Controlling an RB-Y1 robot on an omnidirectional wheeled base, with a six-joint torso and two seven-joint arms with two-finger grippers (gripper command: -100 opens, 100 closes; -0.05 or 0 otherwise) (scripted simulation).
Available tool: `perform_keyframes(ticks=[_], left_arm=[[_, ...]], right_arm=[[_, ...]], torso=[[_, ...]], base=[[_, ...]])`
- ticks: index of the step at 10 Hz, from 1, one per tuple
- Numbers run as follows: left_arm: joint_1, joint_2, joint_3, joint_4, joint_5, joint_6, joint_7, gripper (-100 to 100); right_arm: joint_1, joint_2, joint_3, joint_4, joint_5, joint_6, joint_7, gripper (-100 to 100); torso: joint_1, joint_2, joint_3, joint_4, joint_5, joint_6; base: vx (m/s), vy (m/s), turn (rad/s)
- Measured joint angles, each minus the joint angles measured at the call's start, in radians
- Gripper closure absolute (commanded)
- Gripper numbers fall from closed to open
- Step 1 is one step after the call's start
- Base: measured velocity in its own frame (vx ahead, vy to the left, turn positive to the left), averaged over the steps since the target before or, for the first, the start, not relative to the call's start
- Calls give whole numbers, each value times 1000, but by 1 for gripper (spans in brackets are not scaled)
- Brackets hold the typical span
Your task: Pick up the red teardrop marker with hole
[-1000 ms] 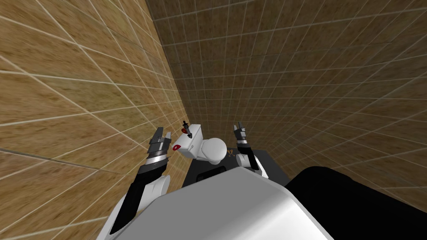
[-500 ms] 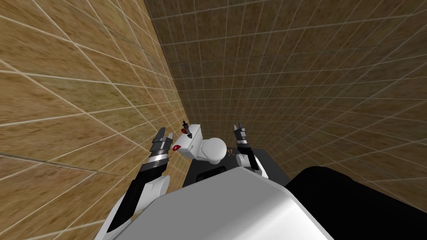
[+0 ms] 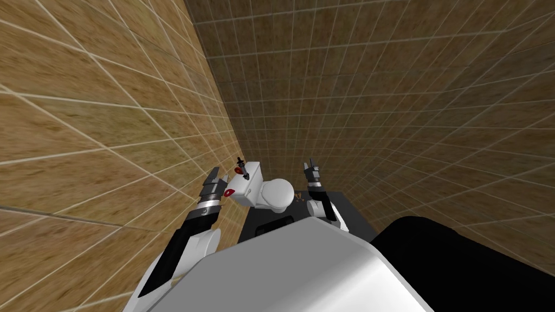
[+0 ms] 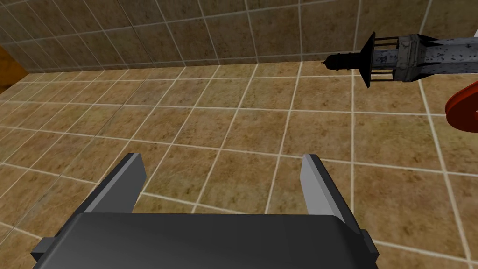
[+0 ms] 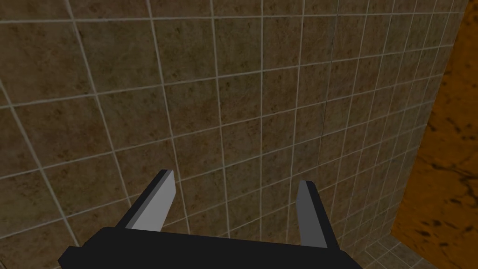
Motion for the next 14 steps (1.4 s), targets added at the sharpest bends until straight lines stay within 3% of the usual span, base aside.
perform_keyframes(ticks=[14], left_arm=[[10,-2,-30,-44,116,428,84,-100]], right_arm=[[0,0,0,0,0,0,0,0]], torso=[[1,-1,-1,0,0,0]], base=[[-4,33,-55]])
